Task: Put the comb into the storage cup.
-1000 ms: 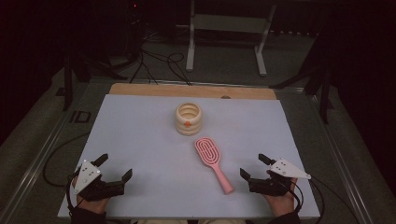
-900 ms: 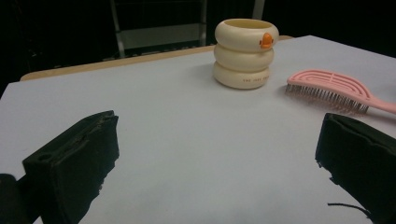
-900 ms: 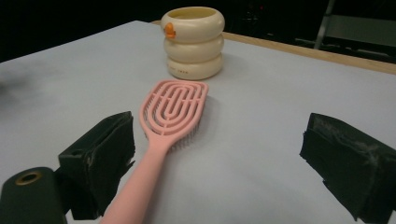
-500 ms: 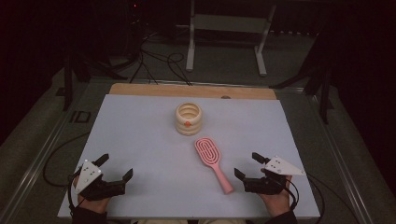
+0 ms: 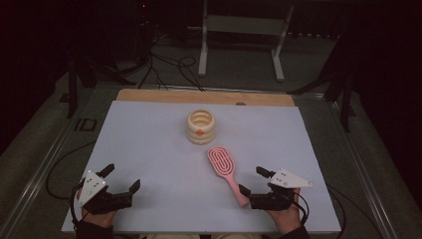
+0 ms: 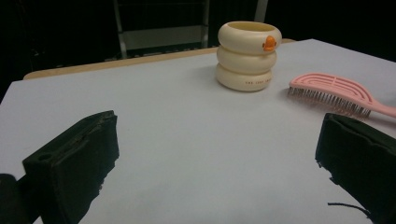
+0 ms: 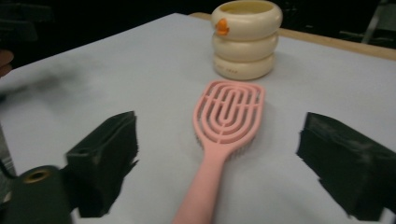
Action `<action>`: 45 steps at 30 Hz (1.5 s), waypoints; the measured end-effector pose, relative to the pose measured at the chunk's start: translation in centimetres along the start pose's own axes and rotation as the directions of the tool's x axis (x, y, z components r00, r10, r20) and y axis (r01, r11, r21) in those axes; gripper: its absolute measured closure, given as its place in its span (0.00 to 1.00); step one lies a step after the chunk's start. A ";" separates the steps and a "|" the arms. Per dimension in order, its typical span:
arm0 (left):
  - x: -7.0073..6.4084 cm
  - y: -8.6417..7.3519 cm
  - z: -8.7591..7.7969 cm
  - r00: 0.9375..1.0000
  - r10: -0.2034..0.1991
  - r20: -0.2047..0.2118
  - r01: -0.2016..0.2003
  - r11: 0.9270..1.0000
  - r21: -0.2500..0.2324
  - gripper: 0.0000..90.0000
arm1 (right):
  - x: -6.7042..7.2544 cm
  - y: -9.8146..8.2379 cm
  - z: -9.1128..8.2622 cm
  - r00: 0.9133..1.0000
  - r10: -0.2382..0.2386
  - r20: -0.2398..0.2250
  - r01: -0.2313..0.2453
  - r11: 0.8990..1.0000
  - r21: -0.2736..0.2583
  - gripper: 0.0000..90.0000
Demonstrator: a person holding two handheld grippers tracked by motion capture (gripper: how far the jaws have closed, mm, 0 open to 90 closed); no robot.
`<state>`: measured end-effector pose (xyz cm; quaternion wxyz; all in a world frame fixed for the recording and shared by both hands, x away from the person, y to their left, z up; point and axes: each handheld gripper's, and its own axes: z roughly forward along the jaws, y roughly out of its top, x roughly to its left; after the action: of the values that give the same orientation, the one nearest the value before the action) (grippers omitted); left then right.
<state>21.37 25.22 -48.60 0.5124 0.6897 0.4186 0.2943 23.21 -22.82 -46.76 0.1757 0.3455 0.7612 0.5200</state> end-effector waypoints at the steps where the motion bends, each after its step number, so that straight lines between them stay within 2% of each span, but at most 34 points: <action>1: 0.0 0.0 0.0 1.000 0.000 0.000 0.000 1.000 0.000 0.00 | 0.0 0.0 0.0 1.000 0.000 0.000 0.000 1.000 0.000 0.15; 6: 0.0 0.0 0.0 1.000 0.002 0.002 -0.002 1.000 0.002 0.00 | 0.2 -0.1 0.2 1.000 0.001 -0.009 -0.001 1.000 0.013 0.19; 7: 0.0 0.0 0.0 1.000 0.003 0.002 -0.003 1.000 0.002 0.00 | 0.5 -0.4 0.5 1.000 0.030 -0.005 -0.030 0.999 0.038 0.38; 9: -0.1 0.0 0.0 1.000 0.002 0.002 -0.002 1.000 0.001 0.00 | 0.7 -0.5 0.7 0.999 0.033 0.018 -0.034 0.998 0.055 0.45; 10: -0.1 0.0 0.0 1.000 0.002 0.002 -0.002 1.000 0.001 0.00 | 0.7 -0.5 0.7 0.999 0.033 0.018 -0.034 0.998 0.055 0.45; 14: -0.1 0.0 0.0 1.000 0.004 0.003 -0.004 1.000 0.003 0.00 | 1.3 -0.8 1.2 1.000 0.013 0.005 -0.013 0.995 0.096 0.68; 15: -0.1 0.0 0.1 1.000 0.005 0.002 -0.005 1.000 0.004 0.00 | 1.3 -0.8 1.2 1.000 0.013 0.005 -0.013 0.995 0.096 0.68; 17: -0.1 0.0 0.0 1.000 0.004 0.003 -0.004 1.000 0.003 0.00 | 1.9 -1.1 1.5 1.000 -0.014 0.012 0.012 0.991 0.133 0.98; 22: -0.1 0.0 0.0 1.000 0.003 0.001 -0.003 1.000 0.002 0.00 | 2.3 -1.3 1.7 1.000 -0.025 0.014 0.023 0.987 0.157 1.00; 23: -0.1 0.0 0.0 1.000 0.003 0.002 -0.003 1.000 0.001 0.00 | 3.1 -1.5 2.1 0.998 -0.058 0.007 0.056 0.979 0.196 1.00; 24: -0.1 0.0 0.0 1.000 0.004 0.002 -0.004 1.000 0.002 0.00 | 3.4 -1.6 2.3 0.998 -0.069 0.004 0.067 0.974 0.215 1.00; 32: -0.1 0.0 0.0 1.000 0.003 0.001 -0.003 1.000 0.001 0.00 | 4.1 -2.2 3.1 0.995 -0.092 -0.027 0.096 0.953 0.286 1.00; 38: -0.1 0.0 0.1 1.000 0.006 0.003 -0.006 1.000 0.003 0.00 | 4.2 -2.5 3.5 0.993 -0.118 -0.020 0.117 0.935 0.336 1.00; 41: -0.1 0.0 0.1 1.000 0.007 0.003 -0.007 1.000 0.005 0.00 | 4.0 -2.7 3.6 0.993 -0.119 -0.011 0.115 0.929 0.352 1.00; 45: -0.1 0.0 0.1 1.000 0.007 0.004 -0.007 1.000 0.004 0.00 | 3.7 -2.7 3.5 0.993 -0.116 0.006 0.106 0.928 0.357 1.00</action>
<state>21.41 25.10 -48.62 0.5106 0.6928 0.4159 0.2938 21.93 -18.46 -50.33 0.1496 0.3351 0.8585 0.3582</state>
